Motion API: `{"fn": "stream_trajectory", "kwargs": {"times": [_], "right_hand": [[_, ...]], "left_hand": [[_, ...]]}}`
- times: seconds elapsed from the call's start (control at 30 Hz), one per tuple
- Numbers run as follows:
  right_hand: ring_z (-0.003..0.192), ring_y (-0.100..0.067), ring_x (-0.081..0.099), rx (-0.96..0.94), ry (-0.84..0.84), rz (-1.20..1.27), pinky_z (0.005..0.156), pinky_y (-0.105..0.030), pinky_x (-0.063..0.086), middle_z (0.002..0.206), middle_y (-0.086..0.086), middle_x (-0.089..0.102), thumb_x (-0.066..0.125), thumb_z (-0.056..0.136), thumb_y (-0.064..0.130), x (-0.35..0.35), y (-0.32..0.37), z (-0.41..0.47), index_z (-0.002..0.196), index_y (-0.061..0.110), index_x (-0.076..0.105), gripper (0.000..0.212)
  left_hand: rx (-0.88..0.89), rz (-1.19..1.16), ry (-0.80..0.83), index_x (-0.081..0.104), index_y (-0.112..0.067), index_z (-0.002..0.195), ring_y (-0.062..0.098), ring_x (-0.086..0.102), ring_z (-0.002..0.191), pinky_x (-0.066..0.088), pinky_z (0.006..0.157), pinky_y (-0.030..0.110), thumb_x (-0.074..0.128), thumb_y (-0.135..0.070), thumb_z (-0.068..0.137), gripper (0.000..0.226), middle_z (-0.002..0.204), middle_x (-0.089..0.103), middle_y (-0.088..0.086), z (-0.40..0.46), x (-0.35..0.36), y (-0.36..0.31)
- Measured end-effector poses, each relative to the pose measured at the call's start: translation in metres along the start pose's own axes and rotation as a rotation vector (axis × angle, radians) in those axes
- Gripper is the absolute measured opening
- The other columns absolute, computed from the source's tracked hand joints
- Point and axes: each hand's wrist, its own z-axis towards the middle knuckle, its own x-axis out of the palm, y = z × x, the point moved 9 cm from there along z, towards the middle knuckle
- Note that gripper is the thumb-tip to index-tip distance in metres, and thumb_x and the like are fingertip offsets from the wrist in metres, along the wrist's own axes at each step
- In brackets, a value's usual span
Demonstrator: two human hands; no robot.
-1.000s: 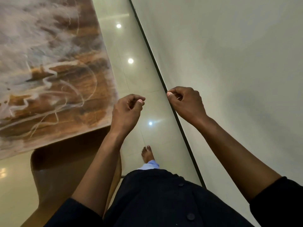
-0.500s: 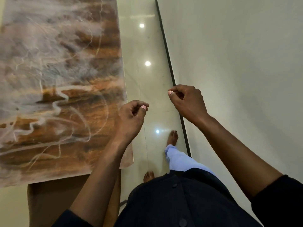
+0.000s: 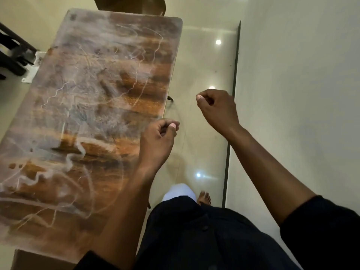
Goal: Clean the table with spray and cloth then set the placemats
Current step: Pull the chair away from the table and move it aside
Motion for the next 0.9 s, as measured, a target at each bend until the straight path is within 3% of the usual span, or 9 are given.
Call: {"fn": "stream_trajectory", "kwargs": {"times": [0.2, 0.37, 0.57, 0.67, 0.77, 0.83, 0.9], "right_hand": [[0.082, -0.004, 0.068, -0.068, 0.049, -0.013, 0.074, -0.023, 0.050, 0.088, 0.012, 0.075, 0.061, 0.098, 0.034, -0.004, 0.002, 0.115, 0.100, 0.023, 0.079, 0.021], [0.082, 0.002, 0.066, -0.032, 0.099, -0.066, 0.074, -0.021, 0.049, 0.089, 0.016, 0.074, 0.063, 0.099, 0.031, -0.018, -0.009, 0.209, 0.102, 0.025, 0.080, 0.018], [0.085, -0.004, 0.071, 0.051, 0.139, -0.061, 0.087, -0.038, 0.058, 0.088, 0.014, 0.076, 0.064, 0.099, 0.030, -0.024, -0.030, 0.318, 0.101, 0.024, 0.080, 0.017], [0.085, -0.005, 0.071, 0.064, 0.125, -0.027, 0.087, -0.037, 0.058, 0.088, 0.013, 0.077, 0.064, 0.099, 0.029, -0.029, -0.033, 0.383, 0.101, 0.023, 0.079, 0.017], [0.085, -0.006, 0.072, 0.046, 0.143, -0.033, 0.088, -0.037, 0.058, 0.089, 0.013, 0.077, 0.064, 0.099, 0.029, -0.030, -0.036, 0.453, 0.102, 0.023, 0.080, 0.017], [0.085, -0.006, 0.071, 0.020, 0.160, -0.051, 0.087, -0.036, 0.058, 0.087, 0.013, 0.076, 0.064, 0.099, 0.028, -0.029, -0.040, 0.507, 0.101, 0.023, 0.080, 0.016], [0.084, -0.008, 0.071, 0.000, 0.182, -0.049, 0.085, -0.036, 0.058, 0.085, 0.011, 0.075, 0.064, 0.099, 0.028, -0.029, -0.043, 0.560, 0.098, 0.024, 0.079, 0.015]], "left_hand": [[0.032, -0.026, -0.030, 0.077, -0.032, 0.107, 0.008, 0.076, 0.096, 0.061, 0.087, 0.032, 0.058, -0.029, 0.100, 0.021, 0.103, 0.081, -0.007, 0.118, 0.023, -0.030], [-0.027, 0.006, 0.039, 0.077, -0.022, 0.115, 0.008, 0.075, 0.101, 0.059, 0.087, 0.024, 0.057, -0.017, 0.108, 0.021, 0.107, 0.079, -0.002, 0.224, 0.041, -0.045], [-0.043, 0.054, 0.124, 0.078, -0.021, 0.116, 0.005, 0.075, 0.099, 0.061, 0.088, 0.028, 0.057, -0.020, 0.109, 0.022, 0.108, 0.079, -0.005, 0.338, 0.062, -0.073], [-0.045, 0.058, 0.142, 0.078, -0.032, 0.109, 0.010, 0.077, 0.096, 0.064, 0.092, 0.040, 0.060, -0.023, 0.107, 0.020, 0.104, 0.080, -0.005, 0.401, 0.075, -0.093], [-0.044, 0.080, 0.120, 0.078, -0.051, 0.100, 0.009, 0.078, 0.095, 0.064, 0.090, 0.049, 0.058, -0.048, 0.096, 0.021, 0.101, 0.081, -0.013, 0.470, 0.084, -0.107], [-0.046, 0.076, 0.111, 0.077, -0.046, 0.103, 0.005, 0.077, 0.095, 0.064, 0.091, 0.047, 0.058, -0.041, 0.100, 0.020, 0.102, 0.081, -0.013, 0.517, 0.096, -0.119], [-0.047, 0.042, 0.068, 0.078, -0.030, 0.114, 0.006, 0.076, 0.095, 0.063, 0.093, 0.043, 0.058, -0.024, 0.107, 0.022, 0.105, 0.080, -0.008, 0.560, 0.106, -0.131]]}}
